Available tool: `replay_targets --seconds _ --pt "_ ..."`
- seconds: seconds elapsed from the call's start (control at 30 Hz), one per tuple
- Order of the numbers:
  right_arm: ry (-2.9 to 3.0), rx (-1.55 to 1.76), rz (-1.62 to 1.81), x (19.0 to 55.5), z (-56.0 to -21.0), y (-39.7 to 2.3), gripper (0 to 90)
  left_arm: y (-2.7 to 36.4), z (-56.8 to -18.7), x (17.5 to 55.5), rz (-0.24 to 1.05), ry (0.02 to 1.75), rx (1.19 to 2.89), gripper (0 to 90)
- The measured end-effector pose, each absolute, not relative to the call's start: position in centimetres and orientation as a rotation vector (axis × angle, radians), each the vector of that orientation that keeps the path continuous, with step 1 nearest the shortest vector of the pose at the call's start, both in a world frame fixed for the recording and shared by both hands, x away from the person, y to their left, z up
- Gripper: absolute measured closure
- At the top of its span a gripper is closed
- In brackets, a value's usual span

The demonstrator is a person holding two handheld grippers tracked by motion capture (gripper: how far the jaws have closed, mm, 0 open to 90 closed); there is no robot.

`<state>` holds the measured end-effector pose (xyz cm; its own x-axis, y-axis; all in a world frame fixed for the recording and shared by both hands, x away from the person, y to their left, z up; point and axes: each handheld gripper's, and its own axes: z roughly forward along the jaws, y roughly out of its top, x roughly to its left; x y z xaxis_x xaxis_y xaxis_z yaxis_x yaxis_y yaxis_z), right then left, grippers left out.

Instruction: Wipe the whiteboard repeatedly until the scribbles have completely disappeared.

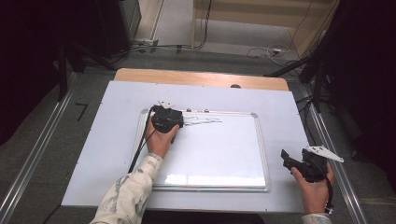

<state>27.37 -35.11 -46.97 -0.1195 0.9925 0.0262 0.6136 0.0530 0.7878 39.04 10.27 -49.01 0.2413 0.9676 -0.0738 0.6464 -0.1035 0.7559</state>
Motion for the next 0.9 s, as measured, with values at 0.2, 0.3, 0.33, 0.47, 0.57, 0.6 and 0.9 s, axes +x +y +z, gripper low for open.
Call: replay_targets --seconds 0.2,0.3,0.33,0.47,0.57,0.6,0.9 --pt "1.792 1.605 0.900 27.3 -46.9 -35.1 18.8 10.1 -49.1 39.0 0.614 1.468 1.842 38.7" --pt "1.792 1.602 0.900 27.3 -46.9 -35.1 18.8 10.0 -49.1 39.0 0.618 1.467 1.839 38.7" --pt "1.792 1.603 0.901 27.3 -46.9 -35.2 18.8 10.0 -49.1 39.0 0.620 1.467 1.838 38.7" --pt "1.792 1.603 0.900 27.3 -46.9 -35.1 18.9 9.9 -49.1 39.0 0.624 1.464 1.848 38.7" --pt "1.792 1.604 0.900 27.3 -46.9 -35.1 18.8 9.8 -49.1 39.1 0.624 1.462 1.844 38.7" --pt "1.790 1.604 0.902 27.3 -46.9 -35.1 18.9 9.8 -49.1 39.1 0.622 1.461 1.845 38.7" --pt "1.784 1.604 0.904 27.2 -46.8 -35.2 18.9 8.8 -49.1 39.3 0.617 1.447 1.860 38.7"
